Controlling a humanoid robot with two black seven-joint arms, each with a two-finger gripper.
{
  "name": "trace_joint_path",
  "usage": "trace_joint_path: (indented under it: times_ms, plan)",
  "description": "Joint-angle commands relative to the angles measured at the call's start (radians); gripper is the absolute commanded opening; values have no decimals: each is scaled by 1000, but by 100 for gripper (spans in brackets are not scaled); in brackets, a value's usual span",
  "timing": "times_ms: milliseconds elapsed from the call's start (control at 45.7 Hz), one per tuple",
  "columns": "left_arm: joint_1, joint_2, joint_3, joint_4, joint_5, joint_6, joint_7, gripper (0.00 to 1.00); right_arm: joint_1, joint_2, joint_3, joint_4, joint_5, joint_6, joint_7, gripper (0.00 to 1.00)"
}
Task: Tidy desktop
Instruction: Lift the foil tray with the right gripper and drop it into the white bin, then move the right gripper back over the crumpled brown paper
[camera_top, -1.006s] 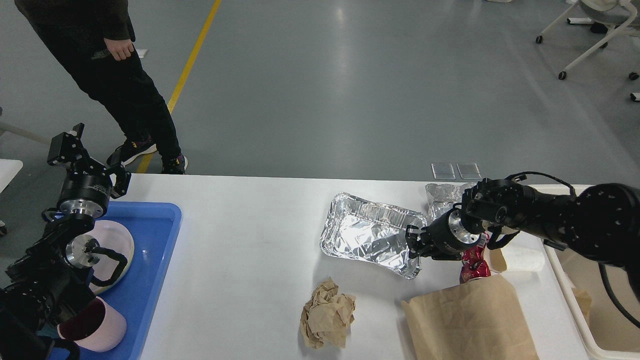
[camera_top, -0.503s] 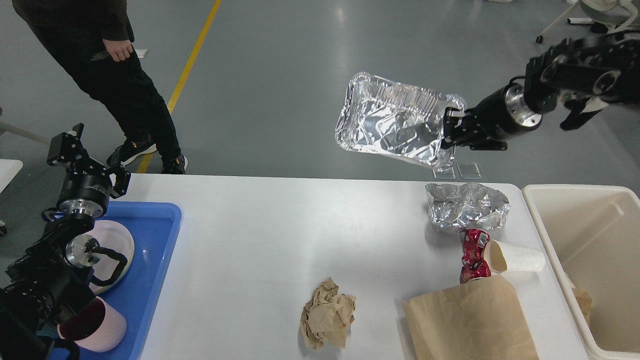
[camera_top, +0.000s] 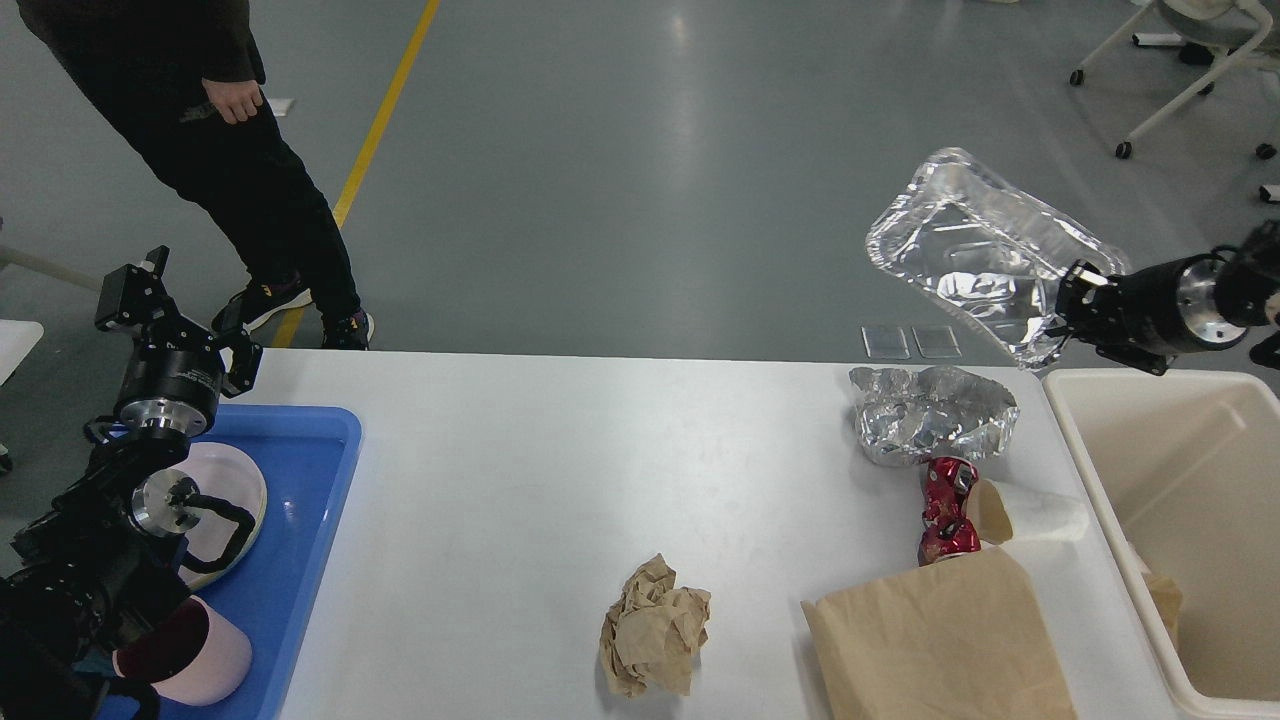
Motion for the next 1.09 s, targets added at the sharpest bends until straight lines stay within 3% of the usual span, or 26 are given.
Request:
trace_joint_path:
  times_ms: [0, 175, 481, 503, 590, 634, 656, 721, 1071]
  plan:
    - [0, 0, 0, 0, 0, 0, 0, 96, -99, -97, 16, -30, 107, -21, 1, 0]
    - [0, 0, 0, 0, 0, 0, 0, 96, -258, -150, 144, -48, 122, -136, 3, 0]
    - [0, 0, 0, 0, 0, 0, 0, 96, -536, -140, 221, -97, 124, -484, 3, 0]
    - [0, 0, 0, 0, 0, 0, 0, 96, -547, -137, 221, -99, 124, -496, 5, 2]
    - [0, 0, 0, 0, 0, 0, 0, 96, -580, -127, 227, -123, 122, -532, 5, 31]
    - [0, 0, 0, 0, 0, 0, 0, 96, -594, -119, 227, -151, 122, -541, 5, 56]
    - [0, 0, 0, 0, 0, 0, 1, 96, -605, -114, 229, -169, 122, -547, 5, 73]
    - [0, 0, 0, 0, 0, 0, 0, 96, -629, -98, 229, -199, 122, -555, 5, 100]
    - [0, 0, 0, 0, 0, 0, 0, 96, -630, -36, 217, -189, 102, -543, 6, 100]
